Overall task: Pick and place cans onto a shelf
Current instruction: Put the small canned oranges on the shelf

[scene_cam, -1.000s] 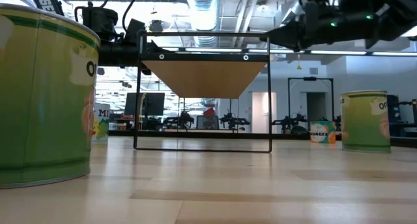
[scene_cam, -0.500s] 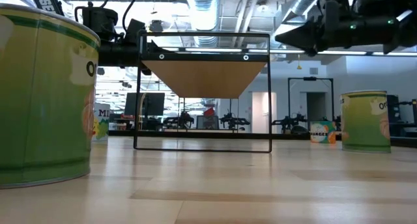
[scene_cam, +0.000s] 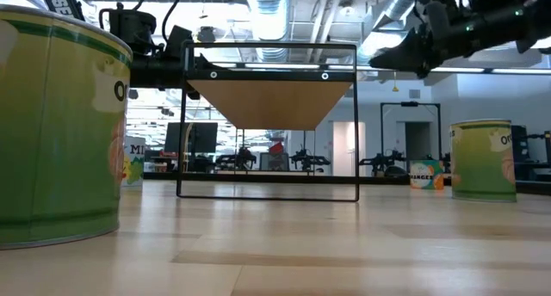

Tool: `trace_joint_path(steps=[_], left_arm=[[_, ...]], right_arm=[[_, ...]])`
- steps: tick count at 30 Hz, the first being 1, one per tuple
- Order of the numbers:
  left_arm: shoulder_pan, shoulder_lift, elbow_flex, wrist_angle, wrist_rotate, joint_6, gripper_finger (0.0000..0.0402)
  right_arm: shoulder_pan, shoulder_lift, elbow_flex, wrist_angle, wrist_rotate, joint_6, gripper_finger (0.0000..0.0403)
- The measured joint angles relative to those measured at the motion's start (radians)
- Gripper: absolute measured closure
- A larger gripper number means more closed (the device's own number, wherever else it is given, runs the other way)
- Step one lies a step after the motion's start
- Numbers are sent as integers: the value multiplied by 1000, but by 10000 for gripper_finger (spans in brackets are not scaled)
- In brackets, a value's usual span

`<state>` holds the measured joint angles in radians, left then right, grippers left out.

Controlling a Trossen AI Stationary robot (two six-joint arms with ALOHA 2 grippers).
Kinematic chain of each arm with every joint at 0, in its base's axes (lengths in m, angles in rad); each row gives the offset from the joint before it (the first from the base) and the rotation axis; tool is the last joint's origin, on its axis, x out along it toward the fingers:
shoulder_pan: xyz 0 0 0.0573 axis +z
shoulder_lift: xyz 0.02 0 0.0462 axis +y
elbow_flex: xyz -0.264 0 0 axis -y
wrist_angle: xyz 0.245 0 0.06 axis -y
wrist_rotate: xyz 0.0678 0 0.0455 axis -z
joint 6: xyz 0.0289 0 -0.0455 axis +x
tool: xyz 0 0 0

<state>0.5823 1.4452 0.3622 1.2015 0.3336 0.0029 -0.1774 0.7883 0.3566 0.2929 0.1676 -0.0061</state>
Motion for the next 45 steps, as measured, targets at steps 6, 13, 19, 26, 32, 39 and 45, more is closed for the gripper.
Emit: trace_joint_path(steps=[6, 13, 19, 26, 32, 39, 45], left_arm=[[0, 0, 0, -3, 0, 0, 401], [0, 0, 0, -9, 0, 12, 401], [0, 0, 0, -9, 0, 12, 401], [0, 0, 0, -8, 0, 12, 401], [0, 0, 0, -8, 0, 12, 401], [0, 0, 0, -8, 0, 12, 401], [0, 0, 0, -7, 0, 11, 401]], right_arm=[[-2, 2, 106, -316, 56, 94, 399], [-1, 3, 222, -691, 89, 263, 399], [8, 3, 275, -848, 114, 331, 399], [8, 3, 306, -992, 133, 397, 398], [5, 18, 306, -1044, 147, 436, 394], [5, 87, 306, -1052, 150, 447, 371], [-24, 145, 306, -1057, 145, 445, 363]])
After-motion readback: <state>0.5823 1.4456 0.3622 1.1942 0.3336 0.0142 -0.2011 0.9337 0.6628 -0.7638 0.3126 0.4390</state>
